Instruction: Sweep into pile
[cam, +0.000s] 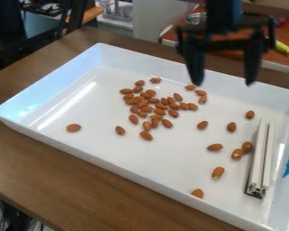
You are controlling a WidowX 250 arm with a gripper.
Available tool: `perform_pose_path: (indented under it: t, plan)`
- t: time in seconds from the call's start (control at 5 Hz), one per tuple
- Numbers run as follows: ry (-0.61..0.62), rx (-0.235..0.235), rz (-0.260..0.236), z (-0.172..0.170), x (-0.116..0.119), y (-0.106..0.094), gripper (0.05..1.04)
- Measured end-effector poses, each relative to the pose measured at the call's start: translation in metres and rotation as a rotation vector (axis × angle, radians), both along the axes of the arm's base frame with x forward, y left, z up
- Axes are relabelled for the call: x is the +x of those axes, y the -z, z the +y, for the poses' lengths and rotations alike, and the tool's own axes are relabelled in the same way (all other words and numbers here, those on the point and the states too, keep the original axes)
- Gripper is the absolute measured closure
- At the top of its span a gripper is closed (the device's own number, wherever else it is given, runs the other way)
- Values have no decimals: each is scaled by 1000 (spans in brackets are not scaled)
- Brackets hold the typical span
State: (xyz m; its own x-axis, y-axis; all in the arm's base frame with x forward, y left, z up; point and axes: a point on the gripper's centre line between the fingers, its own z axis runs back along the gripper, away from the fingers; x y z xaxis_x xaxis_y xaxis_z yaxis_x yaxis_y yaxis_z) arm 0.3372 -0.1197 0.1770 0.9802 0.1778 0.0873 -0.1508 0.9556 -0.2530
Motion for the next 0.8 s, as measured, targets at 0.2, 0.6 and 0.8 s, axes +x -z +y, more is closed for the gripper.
perform_pose_path:
  t: [0.2,0.6,0.8]
  plan:
    - [-1,29,-31,-20,4,10,84]
    - [-18,88,-54,-39,14,37,84]
    - [-27,111,-59,-46,17,52,84]
